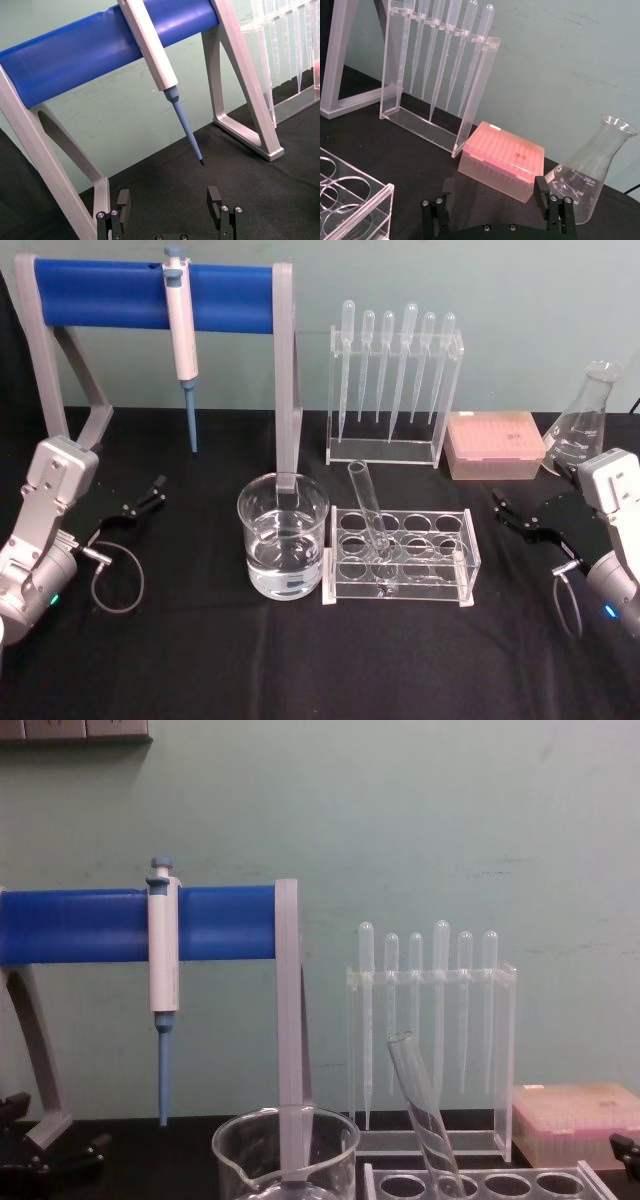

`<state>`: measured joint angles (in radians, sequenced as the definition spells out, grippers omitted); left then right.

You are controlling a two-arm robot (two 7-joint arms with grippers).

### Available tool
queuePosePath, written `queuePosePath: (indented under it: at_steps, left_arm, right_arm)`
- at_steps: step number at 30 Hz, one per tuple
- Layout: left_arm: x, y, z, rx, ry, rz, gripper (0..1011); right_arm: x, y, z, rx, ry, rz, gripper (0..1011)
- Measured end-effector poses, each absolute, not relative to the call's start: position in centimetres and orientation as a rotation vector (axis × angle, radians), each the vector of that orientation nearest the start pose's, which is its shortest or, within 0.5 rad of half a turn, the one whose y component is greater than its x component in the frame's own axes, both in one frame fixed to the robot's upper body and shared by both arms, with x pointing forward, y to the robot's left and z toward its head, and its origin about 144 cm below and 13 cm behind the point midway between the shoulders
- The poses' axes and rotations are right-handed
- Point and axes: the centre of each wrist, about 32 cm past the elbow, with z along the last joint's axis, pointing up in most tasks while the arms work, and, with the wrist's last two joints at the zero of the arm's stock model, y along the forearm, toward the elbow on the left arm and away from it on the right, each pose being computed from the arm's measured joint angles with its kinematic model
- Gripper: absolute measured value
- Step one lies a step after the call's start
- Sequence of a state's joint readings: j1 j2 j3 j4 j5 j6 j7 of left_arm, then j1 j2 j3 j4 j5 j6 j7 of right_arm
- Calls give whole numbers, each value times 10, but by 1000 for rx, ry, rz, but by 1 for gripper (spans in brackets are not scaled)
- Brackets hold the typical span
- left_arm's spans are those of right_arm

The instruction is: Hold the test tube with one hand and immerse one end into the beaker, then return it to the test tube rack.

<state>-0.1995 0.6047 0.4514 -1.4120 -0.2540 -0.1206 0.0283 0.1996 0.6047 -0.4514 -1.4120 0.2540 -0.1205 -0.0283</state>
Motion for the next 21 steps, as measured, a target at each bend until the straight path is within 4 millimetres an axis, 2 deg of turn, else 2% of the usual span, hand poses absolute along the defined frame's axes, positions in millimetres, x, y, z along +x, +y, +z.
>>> queuePosePath:
  at_steps: [21]
  left_arm:
    - [489,310,1140,304,-285,1248,1000]
  right_arm:
    - [489,-310,1140,-304,-285,-1248,1002]
